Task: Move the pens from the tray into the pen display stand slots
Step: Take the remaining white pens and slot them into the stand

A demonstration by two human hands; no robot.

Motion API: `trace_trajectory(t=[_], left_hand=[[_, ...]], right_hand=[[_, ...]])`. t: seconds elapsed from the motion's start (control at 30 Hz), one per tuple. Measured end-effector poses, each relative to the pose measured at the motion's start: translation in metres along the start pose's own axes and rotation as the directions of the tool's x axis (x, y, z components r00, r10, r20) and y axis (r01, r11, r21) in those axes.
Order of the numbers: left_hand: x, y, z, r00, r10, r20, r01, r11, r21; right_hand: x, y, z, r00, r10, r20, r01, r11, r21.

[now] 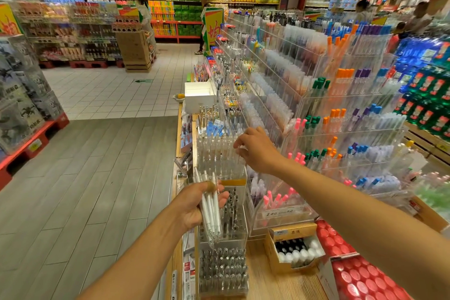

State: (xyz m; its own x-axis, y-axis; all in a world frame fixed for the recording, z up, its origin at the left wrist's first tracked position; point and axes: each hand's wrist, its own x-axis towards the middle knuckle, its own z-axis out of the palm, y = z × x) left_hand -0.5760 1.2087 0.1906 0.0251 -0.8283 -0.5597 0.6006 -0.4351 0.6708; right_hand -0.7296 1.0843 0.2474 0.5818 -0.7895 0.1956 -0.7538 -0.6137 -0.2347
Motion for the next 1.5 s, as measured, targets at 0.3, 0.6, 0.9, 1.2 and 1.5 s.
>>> trace_trajectory(t=[0.3, 0.6, 0.9, 1.2, 1.5], left_hand=[[-0.005, 0.001, 0.005, 0.984, 0.062, 0.166, -0.053, 0.997, -0.061], [-0.010, 0.001, 0.009, 0.976, 0.092, 0.197, -0.080, 0.994, -0.070], [-0.011, 0.000, -0.002, 0.989, 0.091, 0.113, -0.080, 0.992, -0.098], [-0.004, 0.002, -0.007, 0.999, 0.039, -0.012, -0.039, 0.998, -0.055], [-0.003, 0.003, -0.015, 0.999, -0.008, -0.046, 0.005, 0.999, -0.052]], right_hand=[[-0.027, -0.018, 0.009, 0.987, -0.053, 0.150, -0.043, 0.817, 0.575], [-0.032, -0.016, 0.015, 0.918, -0.089, 0.387, -0.332, 0.358, 0.872], [-0.020, -0.005, -0.015, 0.971, 0.134, 0.196, -0.229, 0.305, 0.925], [-0.008, -0.022, -0.032, 0.971, 0.135, -0.199, 0.016, 0.791, 0.612], [0.003, -0.021, -0.015, 0.985, 0.052, -0.166, 0.007, 0.941, 0.337]])
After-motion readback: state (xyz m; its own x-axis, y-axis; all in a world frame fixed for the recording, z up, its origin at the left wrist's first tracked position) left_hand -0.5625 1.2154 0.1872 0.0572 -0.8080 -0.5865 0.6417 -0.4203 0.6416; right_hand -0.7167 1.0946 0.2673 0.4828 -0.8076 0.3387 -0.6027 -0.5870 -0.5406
